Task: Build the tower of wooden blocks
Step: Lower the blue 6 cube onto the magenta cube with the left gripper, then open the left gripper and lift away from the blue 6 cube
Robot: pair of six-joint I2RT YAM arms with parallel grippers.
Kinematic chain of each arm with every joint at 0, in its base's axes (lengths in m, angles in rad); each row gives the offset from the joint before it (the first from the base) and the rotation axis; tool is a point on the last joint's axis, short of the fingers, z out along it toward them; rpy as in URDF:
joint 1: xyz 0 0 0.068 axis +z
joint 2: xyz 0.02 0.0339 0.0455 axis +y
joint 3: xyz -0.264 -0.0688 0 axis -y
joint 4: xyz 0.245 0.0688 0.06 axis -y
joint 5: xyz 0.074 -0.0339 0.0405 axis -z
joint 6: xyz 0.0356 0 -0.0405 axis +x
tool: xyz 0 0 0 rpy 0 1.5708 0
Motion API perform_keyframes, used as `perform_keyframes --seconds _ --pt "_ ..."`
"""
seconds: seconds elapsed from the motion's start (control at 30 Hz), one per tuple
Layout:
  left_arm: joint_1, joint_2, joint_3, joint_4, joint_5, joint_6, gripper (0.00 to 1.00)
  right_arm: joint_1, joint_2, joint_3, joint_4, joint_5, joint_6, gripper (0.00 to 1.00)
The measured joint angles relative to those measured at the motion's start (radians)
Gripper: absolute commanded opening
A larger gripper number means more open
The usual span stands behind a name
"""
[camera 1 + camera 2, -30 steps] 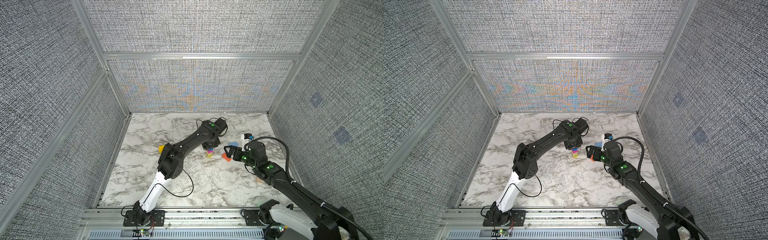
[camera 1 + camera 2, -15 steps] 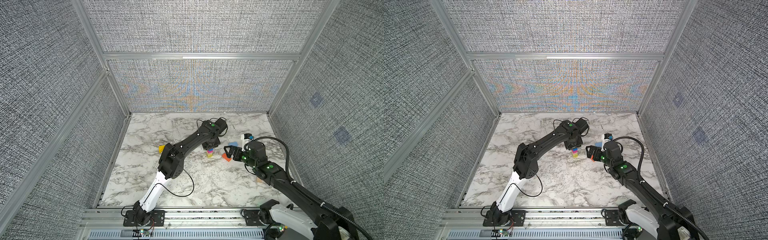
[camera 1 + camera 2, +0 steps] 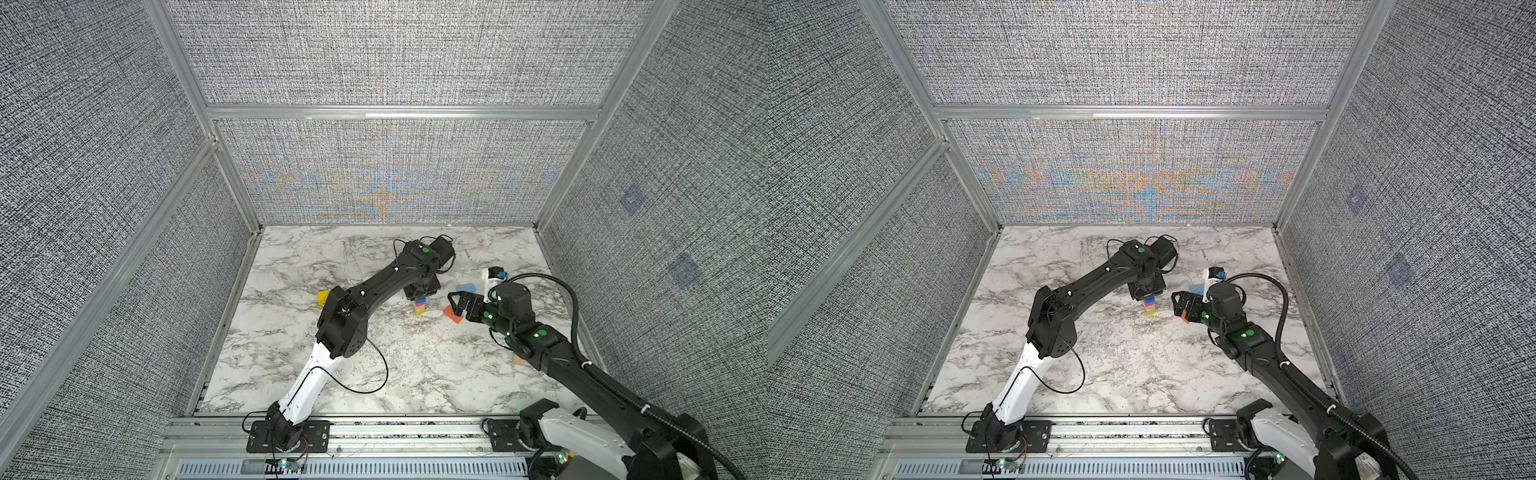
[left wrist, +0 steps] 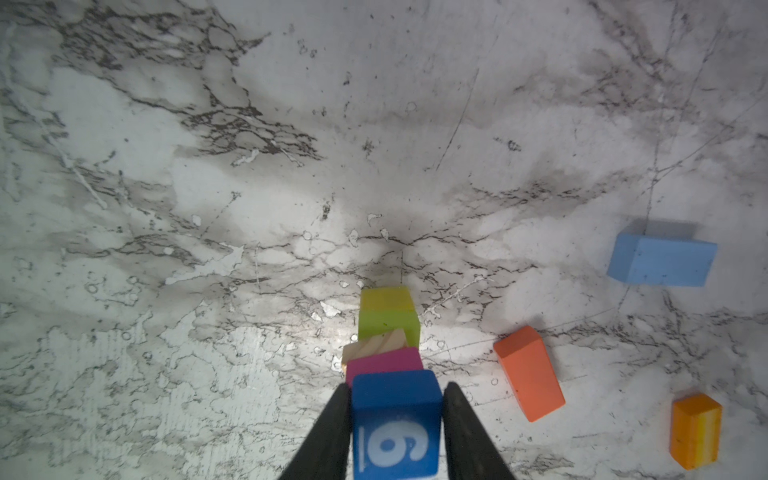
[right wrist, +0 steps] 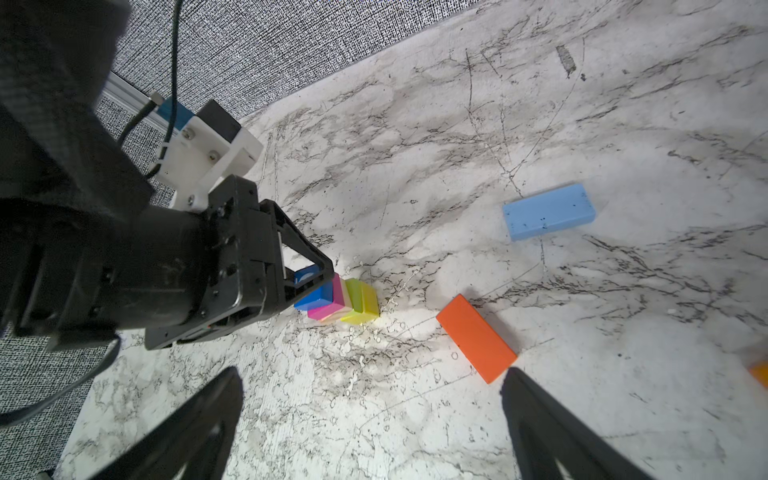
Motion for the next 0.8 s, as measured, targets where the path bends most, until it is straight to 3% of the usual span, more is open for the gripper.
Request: perform_keyframes --seconds 0.5,0.73,0.8 --pt "0.0 -0.006 0.002 -0.008 -0.012 0.014 0.46 -0.002 -0.005 0.0 0.0 0.0 -0.001 0.99" --pt "0.0 -0.076 -0.02 -0.009 -0.044 0.044 0.53 -0.002 -0.006 0.0 -0.001 0.0 -0.01 0.99" --pt "0.0 -0.104 -0.043 -0.005 -0.05 0.055 0.61 -0.002 -0.011 0.0 -0.001 -0.003 -0.014 0.99"
